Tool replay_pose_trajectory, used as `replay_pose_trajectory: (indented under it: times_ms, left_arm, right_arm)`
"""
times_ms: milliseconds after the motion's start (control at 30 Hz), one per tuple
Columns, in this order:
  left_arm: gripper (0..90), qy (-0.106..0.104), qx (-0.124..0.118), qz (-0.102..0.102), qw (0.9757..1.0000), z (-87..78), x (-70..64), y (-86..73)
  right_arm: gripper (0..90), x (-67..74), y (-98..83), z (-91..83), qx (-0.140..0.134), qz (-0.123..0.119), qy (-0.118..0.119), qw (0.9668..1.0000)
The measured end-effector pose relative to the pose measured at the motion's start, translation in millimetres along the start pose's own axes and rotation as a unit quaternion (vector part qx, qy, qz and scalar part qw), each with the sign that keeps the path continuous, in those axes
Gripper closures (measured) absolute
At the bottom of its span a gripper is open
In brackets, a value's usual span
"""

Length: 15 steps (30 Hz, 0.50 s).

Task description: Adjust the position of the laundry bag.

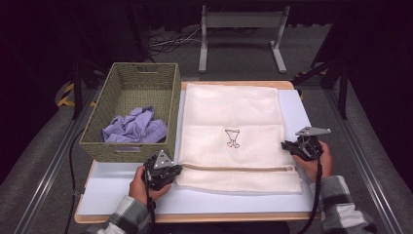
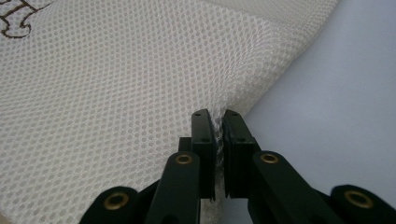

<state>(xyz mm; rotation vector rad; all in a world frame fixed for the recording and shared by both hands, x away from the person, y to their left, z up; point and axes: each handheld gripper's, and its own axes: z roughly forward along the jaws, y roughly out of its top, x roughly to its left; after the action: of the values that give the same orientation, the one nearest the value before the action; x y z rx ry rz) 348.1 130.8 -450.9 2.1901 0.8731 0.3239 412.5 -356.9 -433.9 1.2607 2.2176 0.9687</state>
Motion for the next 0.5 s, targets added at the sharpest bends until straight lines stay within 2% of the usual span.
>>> replay_pose_trajectory:
  times_ms: [367, 500]
  left_arm:
    - [78.9, 0.004, -0.017, 0.014, 0.9998, -8.3, -0.9, -2.0]
    - [73.6, 0.008, -0.025, 0.02, 0.9994, -14.1, -0.3, -3.9]
  right_arm:
    - [74.1, -0.1, -2.2, -11.1, -0.016, 0.003, 0.006, 0.9999]
    - [72.8, 0.4, -5.1, -19.0, -0.023, 0.0, 0.009, 0.9997]
